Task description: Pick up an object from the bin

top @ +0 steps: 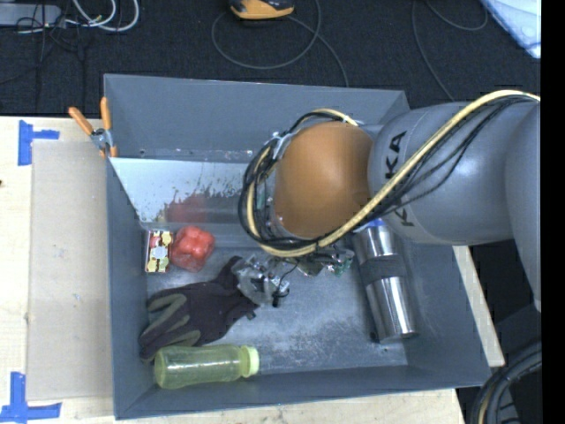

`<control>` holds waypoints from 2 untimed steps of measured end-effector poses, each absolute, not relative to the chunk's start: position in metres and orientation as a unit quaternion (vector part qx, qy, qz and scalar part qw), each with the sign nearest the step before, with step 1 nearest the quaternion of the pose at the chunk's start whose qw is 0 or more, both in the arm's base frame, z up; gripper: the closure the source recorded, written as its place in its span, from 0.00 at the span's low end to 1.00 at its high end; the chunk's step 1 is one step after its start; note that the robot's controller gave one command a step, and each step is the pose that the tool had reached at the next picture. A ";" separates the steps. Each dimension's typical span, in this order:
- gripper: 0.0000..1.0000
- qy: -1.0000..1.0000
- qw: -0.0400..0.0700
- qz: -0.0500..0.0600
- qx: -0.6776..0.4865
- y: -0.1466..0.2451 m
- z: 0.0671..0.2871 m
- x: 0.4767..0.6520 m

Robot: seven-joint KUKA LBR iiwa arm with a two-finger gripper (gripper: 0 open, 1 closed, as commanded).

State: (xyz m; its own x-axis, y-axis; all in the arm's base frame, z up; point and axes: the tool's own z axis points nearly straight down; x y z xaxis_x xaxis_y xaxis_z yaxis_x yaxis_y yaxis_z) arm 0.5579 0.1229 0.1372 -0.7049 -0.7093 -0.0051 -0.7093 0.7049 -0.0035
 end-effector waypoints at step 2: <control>0.00 0.903 0.002 0.000 -0.429 0.101 0.187 0.527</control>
Offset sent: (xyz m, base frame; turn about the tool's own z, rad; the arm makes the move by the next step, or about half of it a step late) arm -0.0304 -0.0222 0.0495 -0.1006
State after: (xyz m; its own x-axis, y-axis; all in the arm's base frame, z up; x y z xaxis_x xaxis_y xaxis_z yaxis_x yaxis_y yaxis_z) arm 0.5273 0.1007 0.1865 -0.6326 -0.7745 -0.0038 -0.7745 0.6326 -0.0026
